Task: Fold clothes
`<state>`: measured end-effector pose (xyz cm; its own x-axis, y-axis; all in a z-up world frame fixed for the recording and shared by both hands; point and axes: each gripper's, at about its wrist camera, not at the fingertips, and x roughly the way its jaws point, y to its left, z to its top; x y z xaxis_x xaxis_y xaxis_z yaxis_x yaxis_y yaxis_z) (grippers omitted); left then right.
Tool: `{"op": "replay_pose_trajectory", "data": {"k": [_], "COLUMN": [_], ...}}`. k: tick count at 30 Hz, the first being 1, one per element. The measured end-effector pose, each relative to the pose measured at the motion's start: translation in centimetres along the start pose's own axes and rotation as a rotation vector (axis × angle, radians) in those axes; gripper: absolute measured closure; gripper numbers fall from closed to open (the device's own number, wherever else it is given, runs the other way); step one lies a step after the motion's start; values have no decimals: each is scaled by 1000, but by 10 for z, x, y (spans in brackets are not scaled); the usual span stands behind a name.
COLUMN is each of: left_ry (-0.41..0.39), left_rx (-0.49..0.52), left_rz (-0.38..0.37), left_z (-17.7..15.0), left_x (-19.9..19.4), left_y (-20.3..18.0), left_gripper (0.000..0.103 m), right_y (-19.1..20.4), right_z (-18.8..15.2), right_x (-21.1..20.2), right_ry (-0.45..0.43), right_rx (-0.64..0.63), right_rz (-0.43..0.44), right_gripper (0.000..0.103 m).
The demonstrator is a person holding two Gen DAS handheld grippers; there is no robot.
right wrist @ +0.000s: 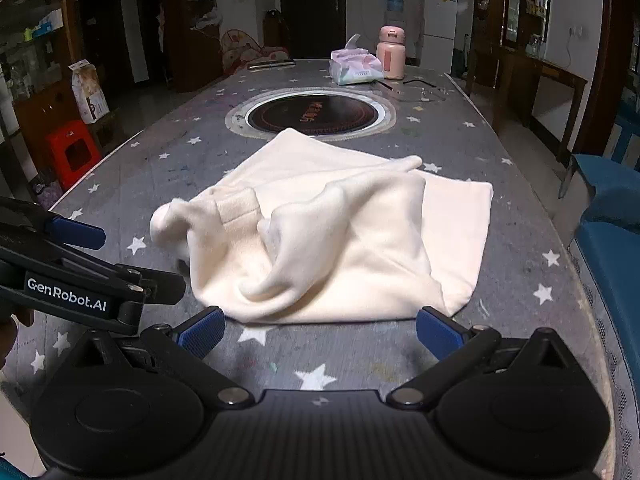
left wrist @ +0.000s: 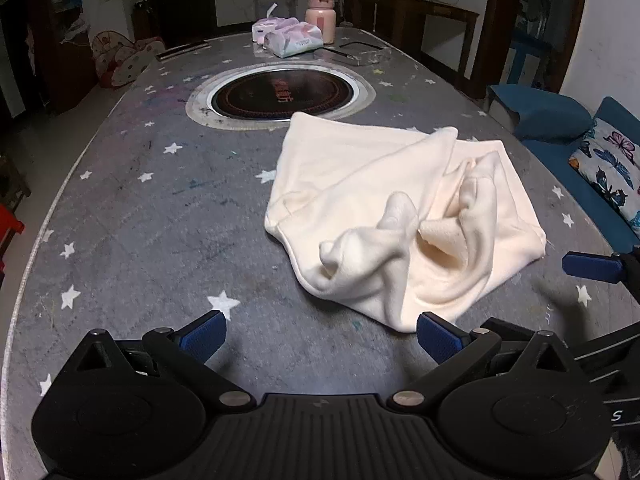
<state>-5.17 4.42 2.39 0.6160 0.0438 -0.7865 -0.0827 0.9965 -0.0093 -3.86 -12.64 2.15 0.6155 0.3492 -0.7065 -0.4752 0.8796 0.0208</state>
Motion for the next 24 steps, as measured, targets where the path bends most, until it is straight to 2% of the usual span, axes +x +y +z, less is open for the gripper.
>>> {"op": "replay_pose_trajectory", "data": {"k": [10, 16, 19, 21, 24], "left_ry": [-59, -99, -106, -111, -119], "left_rx": [18, 39, 55, 66, 82], "left_rz": [-13, -32, -47, -57, -72], "left_z": [23, 48, 60, 68, 80], "left_x": [-9, -4, 5, 11, 19], "left_y": [7, 6, 2, 0, -3], "left_gripper": [0, 2, 7, 13, 16], "right_y": [-10, -31, -41, -54, -71], "right_z": [15, 36, 47, 57, 69], "right_x": [0, 0, 3, 9, 21], "right_ry": [-36, -79, -97, -101, -93], "right_rx": [2, 42, 54, 82, 128], "right_rz": [-4, -1, -12, -12, -1], "right_gripper": [0, 2, 7, 16, 23]}}
